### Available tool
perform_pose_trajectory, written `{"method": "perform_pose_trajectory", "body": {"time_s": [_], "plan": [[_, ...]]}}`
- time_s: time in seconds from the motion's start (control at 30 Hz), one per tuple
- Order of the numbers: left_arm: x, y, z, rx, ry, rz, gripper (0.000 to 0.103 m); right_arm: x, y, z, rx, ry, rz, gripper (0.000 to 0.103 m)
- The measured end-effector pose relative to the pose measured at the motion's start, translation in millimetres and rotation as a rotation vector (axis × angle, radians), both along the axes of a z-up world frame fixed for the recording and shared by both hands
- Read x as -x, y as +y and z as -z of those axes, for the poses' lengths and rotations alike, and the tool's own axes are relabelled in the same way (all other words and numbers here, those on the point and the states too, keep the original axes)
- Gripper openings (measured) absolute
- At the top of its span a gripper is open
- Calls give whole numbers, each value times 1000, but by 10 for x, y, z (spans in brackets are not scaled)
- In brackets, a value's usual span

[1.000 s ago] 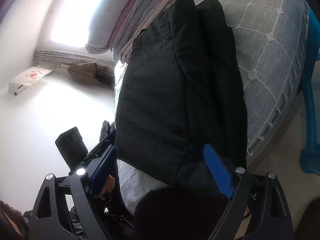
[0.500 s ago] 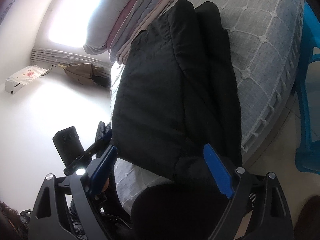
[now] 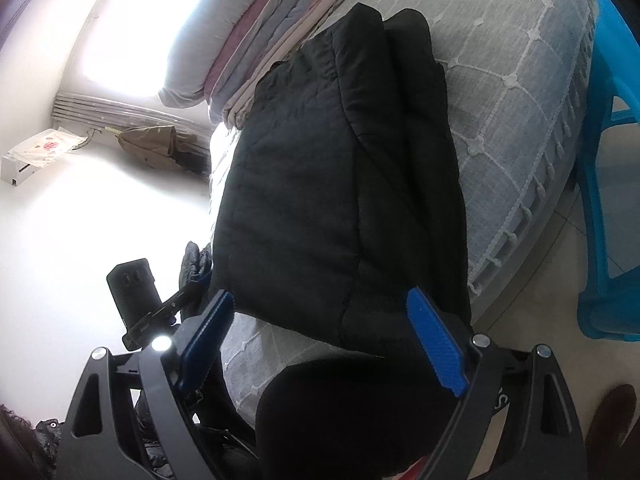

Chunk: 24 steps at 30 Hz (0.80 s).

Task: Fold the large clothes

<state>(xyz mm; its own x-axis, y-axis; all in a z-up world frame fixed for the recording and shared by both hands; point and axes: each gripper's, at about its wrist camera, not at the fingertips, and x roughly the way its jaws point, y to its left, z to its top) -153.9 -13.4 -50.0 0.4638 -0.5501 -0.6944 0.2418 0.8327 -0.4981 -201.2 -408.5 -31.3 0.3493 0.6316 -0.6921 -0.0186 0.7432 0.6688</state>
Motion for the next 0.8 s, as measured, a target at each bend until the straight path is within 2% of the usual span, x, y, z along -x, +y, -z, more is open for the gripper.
{"method": "perform_pose_trajectory", "body": {"time_s": [0.07,0.17,0.37,0.5,0.8], "plan": [[-17,96,34,23,15,-15,73,27,-37,-69,2,-23,17,85],[-75,239,76,75,46,-40,73,51,-185,-159,69,-45,91,89],[-359,590,157,225,104,-118,80,-76,-480,-154,11,-50,153,90],[-584,707,200,265,120,-139,85,-285,-511,-112,-14,-46,147,90],[-1206,685,562,294,233,-125,86,-934,-462,54,-71,-14,107,90]]}}
